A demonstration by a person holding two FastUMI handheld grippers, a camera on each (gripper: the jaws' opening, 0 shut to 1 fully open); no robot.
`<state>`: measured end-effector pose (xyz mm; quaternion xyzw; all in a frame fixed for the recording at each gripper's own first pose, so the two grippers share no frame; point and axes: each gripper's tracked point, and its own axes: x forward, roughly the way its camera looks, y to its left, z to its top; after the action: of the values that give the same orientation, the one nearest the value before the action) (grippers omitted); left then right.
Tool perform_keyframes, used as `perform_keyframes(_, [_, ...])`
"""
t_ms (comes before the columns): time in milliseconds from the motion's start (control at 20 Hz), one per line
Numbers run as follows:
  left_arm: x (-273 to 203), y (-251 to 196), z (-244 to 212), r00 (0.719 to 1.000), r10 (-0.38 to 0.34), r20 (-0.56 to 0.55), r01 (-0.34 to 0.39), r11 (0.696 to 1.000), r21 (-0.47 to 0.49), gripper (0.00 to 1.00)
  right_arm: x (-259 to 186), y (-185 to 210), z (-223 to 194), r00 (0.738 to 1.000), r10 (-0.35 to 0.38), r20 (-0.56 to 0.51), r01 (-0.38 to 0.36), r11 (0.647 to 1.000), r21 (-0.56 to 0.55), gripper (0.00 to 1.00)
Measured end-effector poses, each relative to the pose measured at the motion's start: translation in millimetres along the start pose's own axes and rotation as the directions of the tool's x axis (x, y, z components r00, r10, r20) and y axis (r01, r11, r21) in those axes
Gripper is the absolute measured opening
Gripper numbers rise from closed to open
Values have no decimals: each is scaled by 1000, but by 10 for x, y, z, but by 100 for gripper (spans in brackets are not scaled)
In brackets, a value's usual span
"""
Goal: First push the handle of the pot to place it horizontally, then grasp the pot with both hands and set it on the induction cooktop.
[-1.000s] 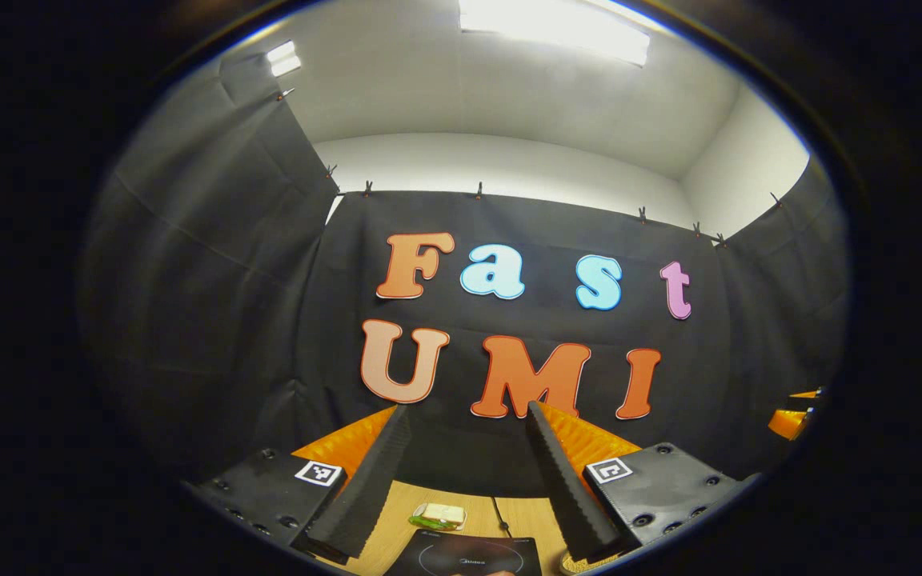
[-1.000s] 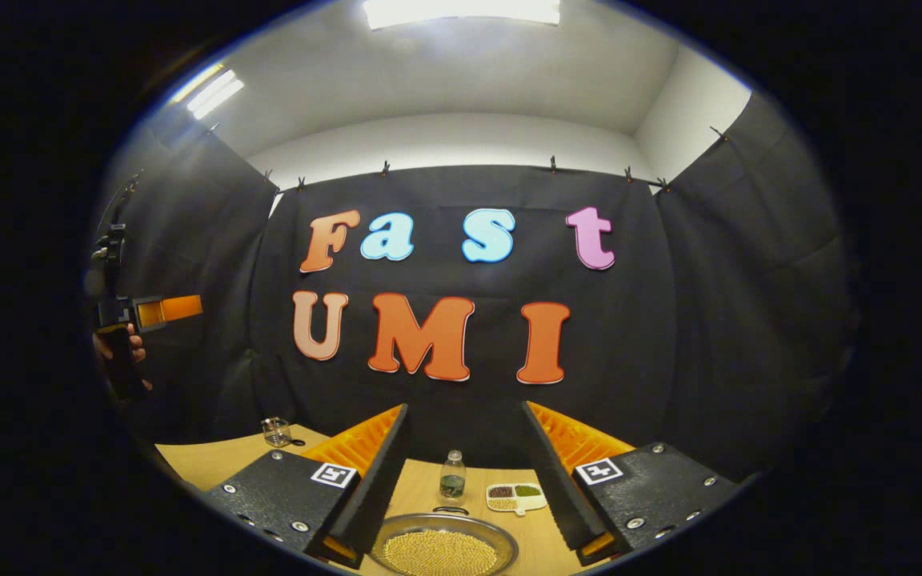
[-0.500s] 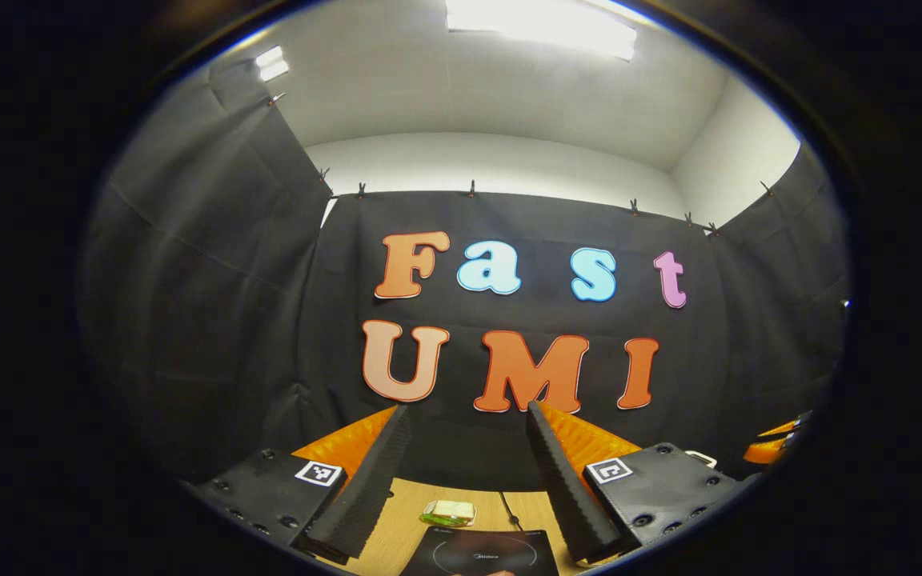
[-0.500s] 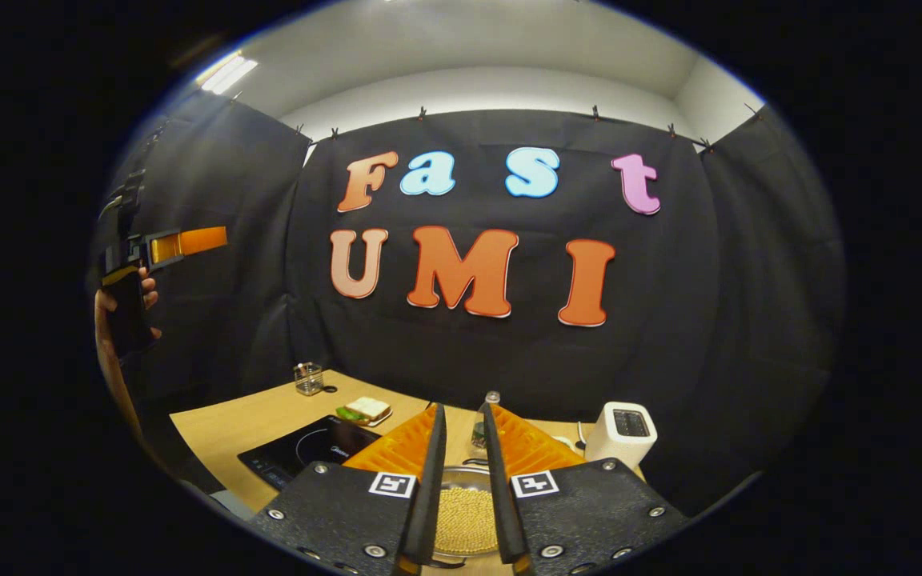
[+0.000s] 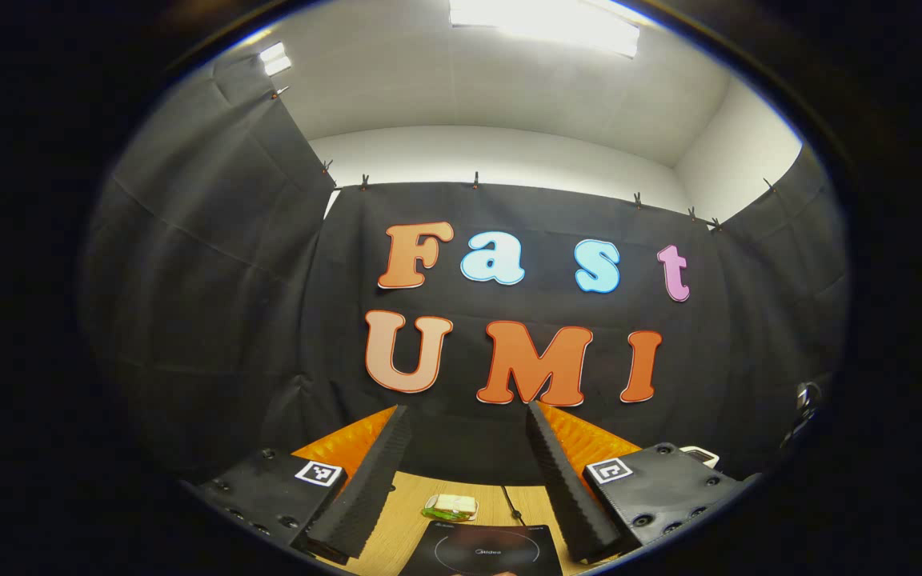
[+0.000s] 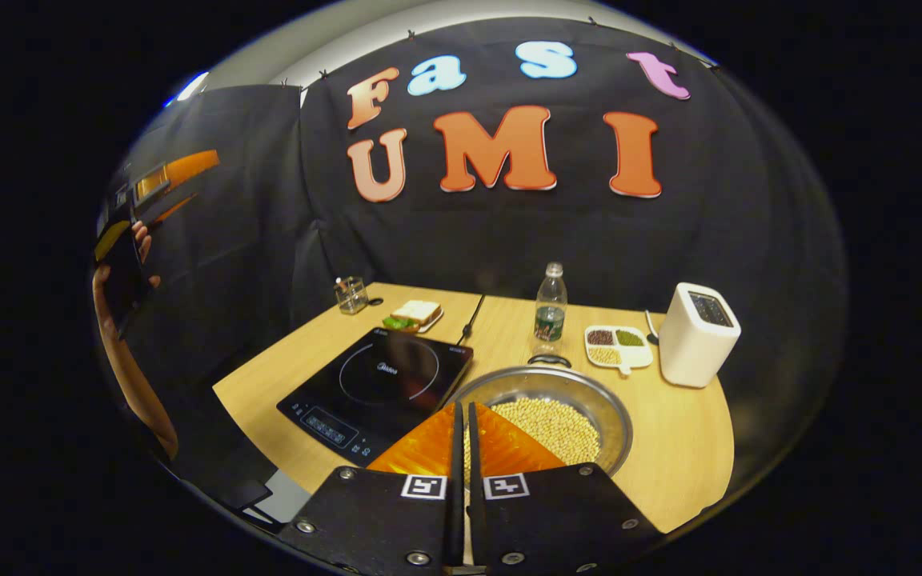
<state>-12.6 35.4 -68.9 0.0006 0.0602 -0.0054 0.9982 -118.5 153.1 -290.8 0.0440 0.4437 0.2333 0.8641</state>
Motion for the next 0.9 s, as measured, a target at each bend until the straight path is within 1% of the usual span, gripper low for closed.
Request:
perform_keyframes(200, [34, -13, -108, 1000, 3, -22, -2, 1000, 11, 95, 167, 145, -351, 991, 50, -121, -53, 998, -18, 3])
perform_keyframes(250, [54, -14, -147, 1000, 5, -29, -5, 1000, 12, 98, 217, 143, -458, 986, 52, -157, -54, 998, -8, 3])
perform_keyframes(300, [73, -1, -186, 999, 6, -39, -5, 1000, 14, 95, 263, 137, -557, 980, 54, -193, -55, 998, -3, 3])
perform_keyframes(400, [81, 40, -247, 998, 13, -57, -12, 1000, 18, 95, 302, 109, -761, 965, 47, -258, -45, 999, 10, 3])
perform_keyframes(450, [110, 57, -272, 998, 19, -64, -17, 1000, 21, 95, 321, 115, -816, 958, 55, -282, -50, 998, 23, 3])
perform_keyframes(550, [135, 104, -319, 996, 31, -79, -29, 999, 27, 95, 335, 186, -950, 943, 85, -321, -72, 996, 53, 2])
perform_keyframes(650, [148, 122, -369, 995, 36, -93, -33, 999, 29, 95, 352, 230, -1084, 923, 113, -369, -94, 993, 70, 2])
perform_keyframes(900, [169, 171, -433, 993, 41, -109, -38, 999, 27, 98, 377, 259, -1351, 880, 128, -457, -88, 990, 109, 0])
